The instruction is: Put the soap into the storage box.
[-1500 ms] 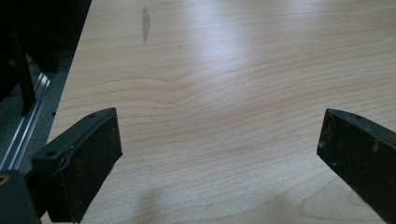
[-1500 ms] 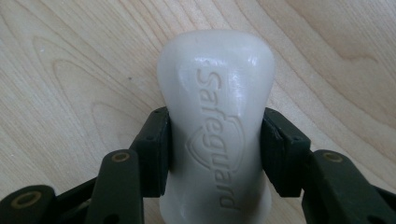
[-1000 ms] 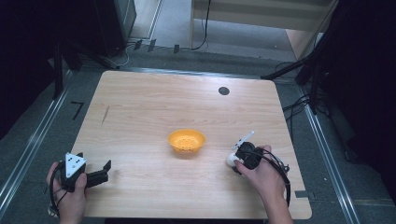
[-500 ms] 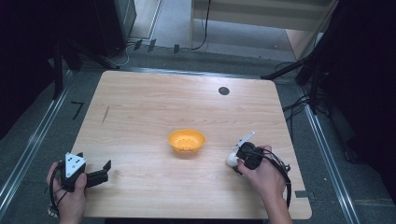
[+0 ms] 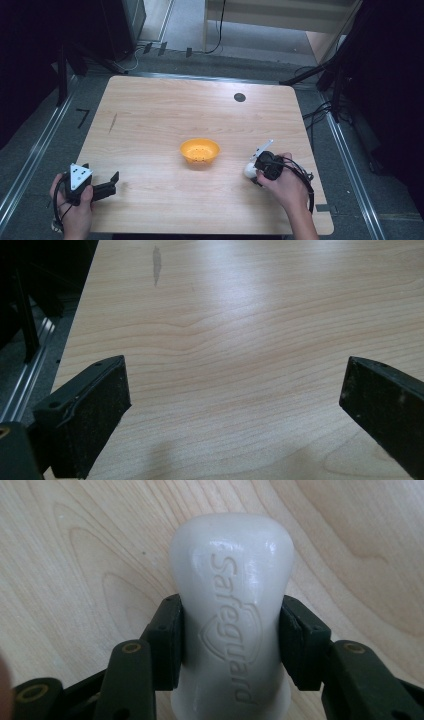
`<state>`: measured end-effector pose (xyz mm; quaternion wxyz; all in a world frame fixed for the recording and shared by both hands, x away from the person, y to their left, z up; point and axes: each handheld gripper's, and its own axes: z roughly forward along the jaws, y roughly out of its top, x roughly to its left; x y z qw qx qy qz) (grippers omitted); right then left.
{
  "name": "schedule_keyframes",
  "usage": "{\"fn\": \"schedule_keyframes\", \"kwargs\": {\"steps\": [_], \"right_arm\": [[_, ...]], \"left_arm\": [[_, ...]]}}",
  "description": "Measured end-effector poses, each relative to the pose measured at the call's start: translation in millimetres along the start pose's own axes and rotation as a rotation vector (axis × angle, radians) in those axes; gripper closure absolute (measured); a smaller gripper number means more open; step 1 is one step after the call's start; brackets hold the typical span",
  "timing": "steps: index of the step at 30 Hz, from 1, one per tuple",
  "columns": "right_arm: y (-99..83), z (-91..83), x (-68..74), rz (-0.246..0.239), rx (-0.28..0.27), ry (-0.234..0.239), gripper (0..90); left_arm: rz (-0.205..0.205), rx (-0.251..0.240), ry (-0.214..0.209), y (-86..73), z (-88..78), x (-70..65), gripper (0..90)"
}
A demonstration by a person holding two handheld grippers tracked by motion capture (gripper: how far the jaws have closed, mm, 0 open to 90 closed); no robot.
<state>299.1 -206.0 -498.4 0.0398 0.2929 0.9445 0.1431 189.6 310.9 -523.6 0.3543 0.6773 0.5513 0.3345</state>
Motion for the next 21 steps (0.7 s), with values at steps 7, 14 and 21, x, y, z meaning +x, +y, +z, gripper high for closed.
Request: {"fn": "schedule_keyframes", "kwargs": {"steps": [7,14,21], "right_arm": [[10.5,-5.4,-0.8,-0.046,0.015,0.002,50.9],[26.3,-10.2,-4.9,-0.102,0.044,0.027,50.9],[41.6,-11.5,-5.0,-0.154,0.030,0.048,50.9]], "left_arm": [[-0.002,-0.001,-0.001,-0.1,0.1,0.2,0.0],[-0.005,-0.004,-0.003,0.1,-0.2,0.6,0.0],[-0.005,-0.004,-0.002,0.0,-0.7,0.8,0.0]]}}
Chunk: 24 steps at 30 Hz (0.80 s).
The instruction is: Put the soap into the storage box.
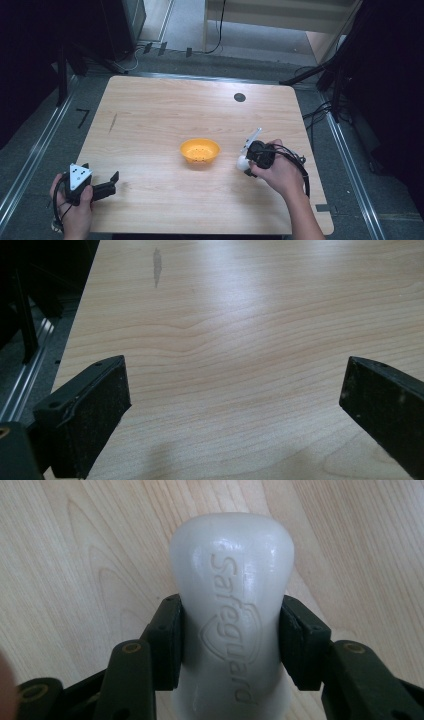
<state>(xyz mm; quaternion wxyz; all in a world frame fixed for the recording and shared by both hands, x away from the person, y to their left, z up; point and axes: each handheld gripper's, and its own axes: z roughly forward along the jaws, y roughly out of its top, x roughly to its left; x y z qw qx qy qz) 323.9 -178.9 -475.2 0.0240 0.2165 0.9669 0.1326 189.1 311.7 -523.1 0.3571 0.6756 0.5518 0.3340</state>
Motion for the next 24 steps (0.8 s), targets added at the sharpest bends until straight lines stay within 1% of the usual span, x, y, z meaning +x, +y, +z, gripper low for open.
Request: {"fn": "schedule_keyframes", "kwargs": {"steps": [2,3,6,8,9,12,13,14,15,19,22,23,24], "right_arm": [[5.6,-1.1,-0.3,-0.020,-0.002,0.001,50.9],[6.9,-1.7,-0.8,-0.023,-0.013,0.008,50.9],[8.9,-3.1,-1.7,-0.034,-0.021,0.010,50.9],[11.0,-3.4,-1.8,-0.040,-0.020,0.012,50.9],[13.0,-3.9,-2.4,-0.052,-0.014,0.018,50.9],[15.1,-4.8,-3.0,-0.062,-0.009,0.014,50.9],[16.4,-5.5,-4.0,-0.079,-0.007,0.009,50.9],[17.7,-6.6,-3.4,-0.070,-0.009,0.010,50.9],[19.6,-7.3,-4.5,-0.074,-0.023,0.017,50.9],[23.8,-7.7,-4.1,-0.087,-0.009,0.011,50.9],[32.3,-10.9,-3.2,-0.117,-0.017,0.006,50.9],[34.7,-12.0,-3.3,-0.133,-0.022,0.003,50.9],[34.7,-12.0,-3.3,-0.133,-0.022,0.003,50.9]], "left_arm": [[0.001,0.000,0.000,0.0,0.0,-0.3,0.0],[0.000,0.000,0.000,0.0,0.1,-0.4,0.0],[0.002,0.000,0.000,0.0,0.3,-0.4,0.1],[0.001,-0.001,-0.001,0.0,0.3,-0.5,0.1],[-0.001,0.002,-0.001,0.1,0.3,-0.3,0.0],[-0.001,0.001,0.000,0.0,0.2,-0.2,0.1],[0.000,0.000,0.001,0.0,0.1,-0.3,0.1],[0.001,0.001,0.000,0.1,0.3,-0.3,0.1],[0.000,0.001,-0.002,0.1,0.6,-0.2,0.0],[-0.002,0.001,-0.002,0.0,0.2,0.0,0.1],[-0.005,-0.001,-0.002,0.0,0.2,0.2,0.1],[-0.005,-0.003,-0.003,-0.1,0.1,0.2,0.0],[-0.005,-0.003,-0.003,-0.1,0.1,0.2,0.0]]}}
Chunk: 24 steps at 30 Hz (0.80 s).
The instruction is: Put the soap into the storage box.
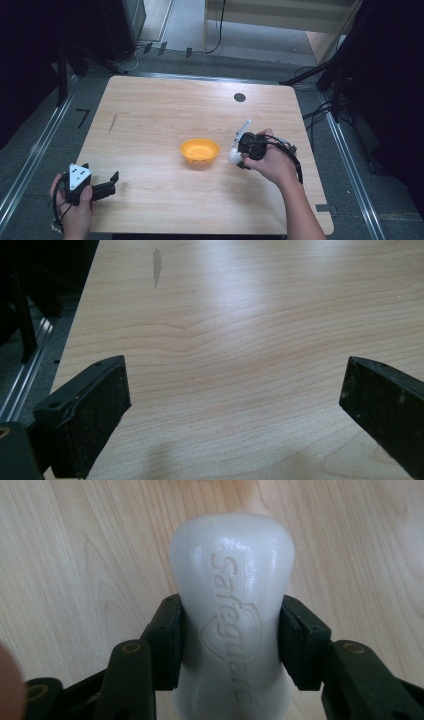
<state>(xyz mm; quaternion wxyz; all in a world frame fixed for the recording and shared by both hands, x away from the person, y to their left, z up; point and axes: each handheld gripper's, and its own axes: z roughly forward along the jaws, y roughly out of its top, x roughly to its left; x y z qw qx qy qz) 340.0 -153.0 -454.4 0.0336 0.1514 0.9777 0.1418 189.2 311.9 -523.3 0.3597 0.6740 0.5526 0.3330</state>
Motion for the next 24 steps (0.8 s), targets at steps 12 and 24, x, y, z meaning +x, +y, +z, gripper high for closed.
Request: {"fn": "schedule_keyframes", "kwargs": {"steps": [12,24], "right_arm": [[20.2,1.7,5.1,-0.049,-0.004,0.020,50.9],[27.7,-6.9,4.6,-0.062,-0.013,0.028,50.9]], "left_arm": [[-0.005,-0.001,-0.002,0.0,0.1,0.4,0.1],[-0.008,-0.003,0.000,-0.1,0.1,0.3,0.1]]}}
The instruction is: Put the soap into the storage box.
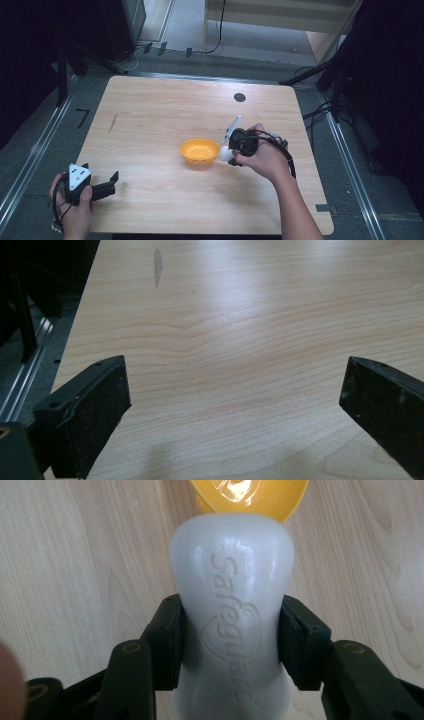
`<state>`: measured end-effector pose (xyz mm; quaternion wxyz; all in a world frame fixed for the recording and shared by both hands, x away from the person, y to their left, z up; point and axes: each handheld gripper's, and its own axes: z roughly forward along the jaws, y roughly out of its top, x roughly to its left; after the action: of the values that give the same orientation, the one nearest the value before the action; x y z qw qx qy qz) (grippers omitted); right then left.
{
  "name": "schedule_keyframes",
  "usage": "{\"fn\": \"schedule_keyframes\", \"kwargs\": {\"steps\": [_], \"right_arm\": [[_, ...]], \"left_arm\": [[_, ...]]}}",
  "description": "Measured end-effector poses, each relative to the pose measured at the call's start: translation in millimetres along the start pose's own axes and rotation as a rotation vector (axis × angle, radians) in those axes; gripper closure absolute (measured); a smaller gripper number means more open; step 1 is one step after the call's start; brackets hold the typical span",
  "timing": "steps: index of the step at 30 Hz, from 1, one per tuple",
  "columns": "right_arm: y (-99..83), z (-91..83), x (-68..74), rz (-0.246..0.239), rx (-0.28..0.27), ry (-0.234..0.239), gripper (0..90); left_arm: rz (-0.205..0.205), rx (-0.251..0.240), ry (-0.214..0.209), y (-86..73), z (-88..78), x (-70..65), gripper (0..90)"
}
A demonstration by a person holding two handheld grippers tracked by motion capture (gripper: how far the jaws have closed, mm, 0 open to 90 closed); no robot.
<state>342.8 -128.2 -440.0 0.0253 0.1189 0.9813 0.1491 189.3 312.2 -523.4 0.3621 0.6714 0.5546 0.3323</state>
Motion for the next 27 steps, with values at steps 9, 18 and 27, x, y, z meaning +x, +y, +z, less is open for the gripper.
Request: {"fn": "schedule_keyframes", "kwargs": {"steps": [9,18,27], "right_arm": [[14.2,-4.4,-0.3,-0.027,0.001,0.003,50.9],[28.4,-4.1,-0.4,-0.054,0.007,0.009,50.9],[51.9,-1.3,-0.3,-0.091,0.011,0.014,50.9]], "left_arm": [[0.000,0.001,-0.002,0.1,0.2,0.3,0.0],[-0.002,0.001,-0.006,0.1,0.0,0.6,0.0],[0.002,0.004,-0.004,0.2,0.0,0.8,0.0]]}}
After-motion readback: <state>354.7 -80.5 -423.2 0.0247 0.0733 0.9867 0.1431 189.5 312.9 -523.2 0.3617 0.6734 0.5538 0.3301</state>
